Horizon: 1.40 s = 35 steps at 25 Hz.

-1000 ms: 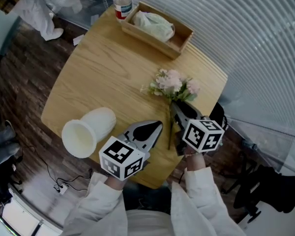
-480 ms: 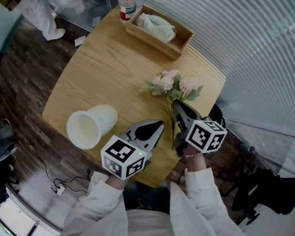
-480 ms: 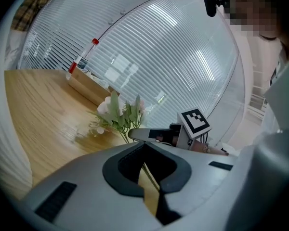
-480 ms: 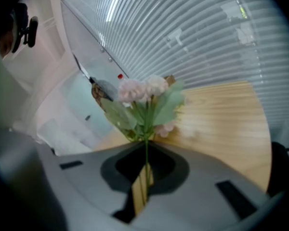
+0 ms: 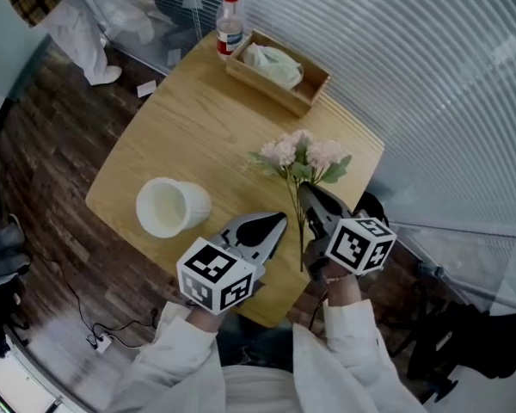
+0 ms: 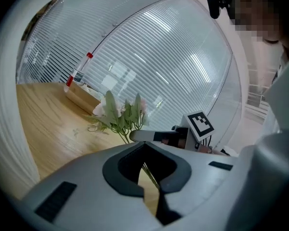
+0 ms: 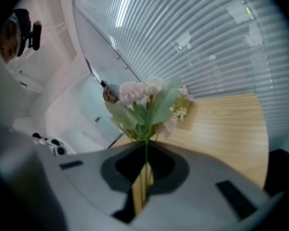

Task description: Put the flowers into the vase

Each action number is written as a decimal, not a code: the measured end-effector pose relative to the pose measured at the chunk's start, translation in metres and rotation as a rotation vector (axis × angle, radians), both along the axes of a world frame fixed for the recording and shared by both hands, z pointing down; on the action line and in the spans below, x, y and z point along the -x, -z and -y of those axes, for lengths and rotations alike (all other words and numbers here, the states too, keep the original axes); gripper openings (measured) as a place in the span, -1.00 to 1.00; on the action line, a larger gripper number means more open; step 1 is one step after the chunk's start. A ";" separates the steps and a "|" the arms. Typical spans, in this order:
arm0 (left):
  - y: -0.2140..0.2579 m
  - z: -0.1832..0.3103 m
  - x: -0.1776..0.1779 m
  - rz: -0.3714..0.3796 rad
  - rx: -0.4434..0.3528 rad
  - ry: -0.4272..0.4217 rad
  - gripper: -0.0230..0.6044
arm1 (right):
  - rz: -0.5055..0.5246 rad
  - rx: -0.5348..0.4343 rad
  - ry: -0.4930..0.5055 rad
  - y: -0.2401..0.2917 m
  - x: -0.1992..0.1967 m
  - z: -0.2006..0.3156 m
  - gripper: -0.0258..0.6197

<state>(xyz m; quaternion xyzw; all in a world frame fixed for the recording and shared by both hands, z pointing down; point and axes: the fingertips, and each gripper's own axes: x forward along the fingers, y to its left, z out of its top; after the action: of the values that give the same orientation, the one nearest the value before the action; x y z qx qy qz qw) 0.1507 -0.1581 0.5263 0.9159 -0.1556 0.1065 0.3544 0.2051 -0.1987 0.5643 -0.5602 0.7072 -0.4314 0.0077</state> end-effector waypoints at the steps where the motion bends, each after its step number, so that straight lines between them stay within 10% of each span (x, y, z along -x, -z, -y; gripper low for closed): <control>1: 0.003 -0.002 0.001 -0.002 -0.003 -0.003 -0.90 | 0.000 -0.014 0.006 0.006 0.002 -0.001 -0.87; 35: 0.182 0.019 0.072 -0.200 -0.372 0.175 -0.90 | -0.023 -0.536 0.232 0.233 0.073 -0.017 -0.87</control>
<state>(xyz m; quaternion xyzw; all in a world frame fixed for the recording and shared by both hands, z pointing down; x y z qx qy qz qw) 0.0783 -0.1774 0.3441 0.9545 -0.2155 -0.0467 0.2008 0.1325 -0.1820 0.3314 -0.4585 0.8552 -0.2208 0.0980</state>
